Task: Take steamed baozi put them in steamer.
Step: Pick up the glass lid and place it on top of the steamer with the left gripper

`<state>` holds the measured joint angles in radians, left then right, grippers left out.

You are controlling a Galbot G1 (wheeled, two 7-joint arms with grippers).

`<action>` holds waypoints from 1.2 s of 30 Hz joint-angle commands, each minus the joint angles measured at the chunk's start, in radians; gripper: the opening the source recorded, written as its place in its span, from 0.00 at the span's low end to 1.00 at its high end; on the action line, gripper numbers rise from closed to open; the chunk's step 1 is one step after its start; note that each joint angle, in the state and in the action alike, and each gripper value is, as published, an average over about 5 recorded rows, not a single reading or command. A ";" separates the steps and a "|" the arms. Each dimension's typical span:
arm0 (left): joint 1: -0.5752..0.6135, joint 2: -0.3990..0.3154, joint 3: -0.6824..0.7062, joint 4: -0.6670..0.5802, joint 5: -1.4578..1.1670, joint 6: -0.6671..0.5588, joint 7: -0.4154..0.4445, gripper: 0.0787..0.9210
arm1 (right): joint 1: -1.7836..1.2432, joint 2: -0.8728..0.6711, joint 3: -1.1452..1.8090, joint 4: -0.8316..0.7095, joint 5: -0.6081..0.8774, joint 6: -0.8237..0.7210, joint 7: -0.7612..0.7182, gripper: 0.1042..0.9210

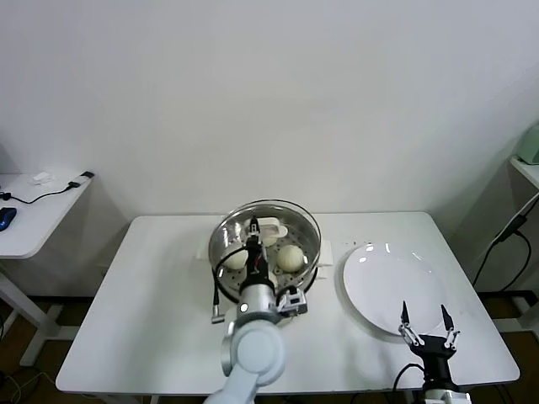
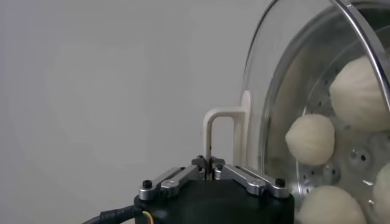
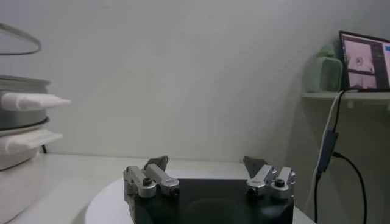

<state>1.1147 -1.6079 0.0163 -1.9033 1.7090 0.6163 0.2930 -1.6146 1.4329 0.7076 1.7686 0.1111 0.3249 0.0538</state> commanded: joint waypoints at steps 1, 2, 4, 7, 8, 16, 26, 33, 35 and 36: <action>-0.011 -0.049 0.016 0.090 0.040 0.010 -0.013 0.06 | -0.001 0.002 0.002 0.004 -0.001 0.002 0.000 0.88; -0.012 -0.048 0.014 0.095 0.040 0.009 -0.016 0.06 | -0.001 0.002 0.002 0.004 -0.001 0.004 0.000 0.88; -0.013 -0.045 0.011 0.103 0.039 0.009 -0.021 0.06 | -0.002 0.002 0.003 0.003 -0.001 0.007 0.000 0.88; -0.018 -0.045 0.008 0.112 0.037 0.011 -0.028 0.06 | -0.002 0.002 0.003 0.000 -0.001 0.011 0.000 0.88; -0.020 -0.046 0.008 0.114 0.035 0.011 -0.030 0.06 | -0.002 0.003 0.003 -0.001 -0.002 0.011 0.000 0.88; -0.031 -0.050 0.008 0.129 0.033 0.014 -0.041 0.06 | -0.003 0.004 0.004 -0.007 -0.005 0.015 0.000 0.88; -0.030 -0.050 -0.007 0.153 0.036 0.014 -0.077 0.06 | -0.004 0.007 0.005 -0.008 -0.018 0.033 -0.001 0.88; -0.021 -0.050 -0.004 0.142 0.033 0.006 -0.073 0.06 | -0.007 0.009 0.003 -0.009 -0.022 0.038 -0.004 0.88; -0.020 -0.050 -0.001 0.138 0.029 0.002 -0.070 0.06 | -0.006 0.009 0.003 -0.008 -0.023 0.037 -0.006 0.88; -0.021 -0.050 0.000 0.136 0.026 0.000 -0.070 0.06 | -0.006 0.009 0.003 -0.007 -0.024 0.036 -0.007 0.88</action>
<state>1.0907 -1.6090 0.0137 -1.7665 1.7390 0.6232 0.2276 -1.6209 1.4410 0.7106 1.7600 0.0916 0.3585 0.0503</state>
